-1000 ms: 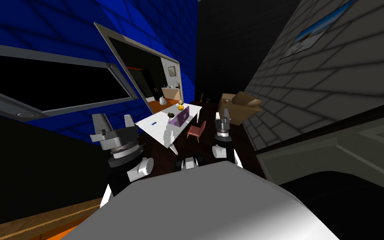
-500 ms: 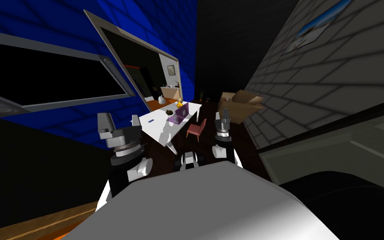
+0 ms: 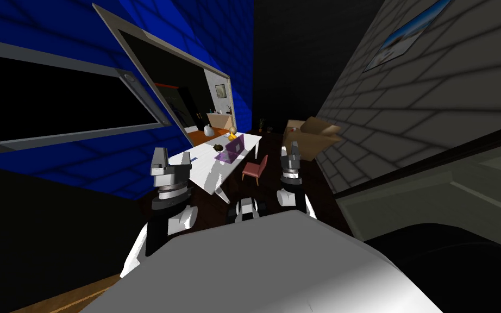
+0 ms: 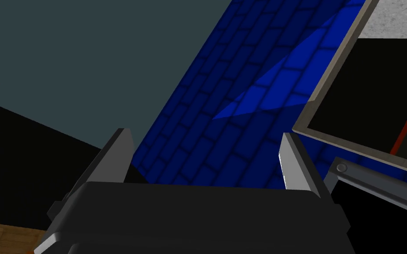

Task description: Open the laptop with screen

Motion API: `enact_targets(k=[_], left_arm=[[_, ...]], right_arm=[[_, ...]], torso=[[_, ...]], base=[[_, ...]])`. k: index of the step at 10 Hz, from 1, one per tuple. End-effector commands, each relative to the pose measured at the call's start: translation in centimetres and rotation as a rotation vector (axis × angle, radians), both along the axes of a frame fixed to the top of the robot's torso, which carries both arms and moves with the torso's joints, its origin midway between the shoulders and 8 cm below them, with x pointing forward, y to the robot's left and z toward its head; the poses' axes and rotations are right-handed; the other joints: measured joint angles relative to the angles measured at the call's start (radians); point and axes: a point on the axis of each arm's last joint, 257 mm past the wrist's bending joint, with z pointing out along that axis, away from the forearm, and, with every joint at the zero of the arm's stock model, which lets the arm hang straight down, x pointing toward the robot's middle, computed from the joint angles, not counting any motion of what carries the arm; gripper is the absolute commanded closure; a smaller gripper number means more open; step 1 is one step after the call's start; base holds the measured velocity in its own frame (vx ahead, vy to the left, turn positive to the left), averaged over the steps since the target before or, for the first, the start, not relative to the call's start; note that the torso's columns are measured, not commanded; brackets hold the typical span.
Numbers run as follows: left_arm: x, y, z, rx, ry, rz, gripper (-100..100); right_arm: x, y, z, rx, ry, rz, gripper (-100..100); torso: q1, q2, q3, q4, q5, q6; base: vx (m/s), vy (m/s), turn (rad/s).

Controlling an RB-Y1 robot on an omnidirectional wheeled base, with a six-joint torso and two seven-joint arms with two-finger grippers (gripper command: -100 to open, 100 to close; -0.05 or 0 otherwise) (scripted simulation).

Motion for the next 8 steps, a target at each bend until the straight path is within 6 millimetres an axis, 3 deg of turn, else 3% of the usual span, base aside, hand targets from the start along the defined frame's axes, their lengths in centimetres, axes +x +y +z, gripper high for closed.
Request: enact_targets(k=[1,8], left_arm=[[1.6,-0.2,-1.6,0.032,0.066,0.005,-100],[5.2,-0.3,-5.8,0.121,0.228,0.03,-100]], right_arm=[[0.0,0.0,0.0,0.0,0.0,0.0,0],[0.0,0.0,0.0,0.0,0.0,0.0,0]], torso=[[0.0,0.0,0.0,0.0,0.0,0.0],[0.0,0.0,0.0,0.0,0.0,0.0]], base=[[0.055,-0.023,-0.052],[0.05,-0.021,-0.053]])
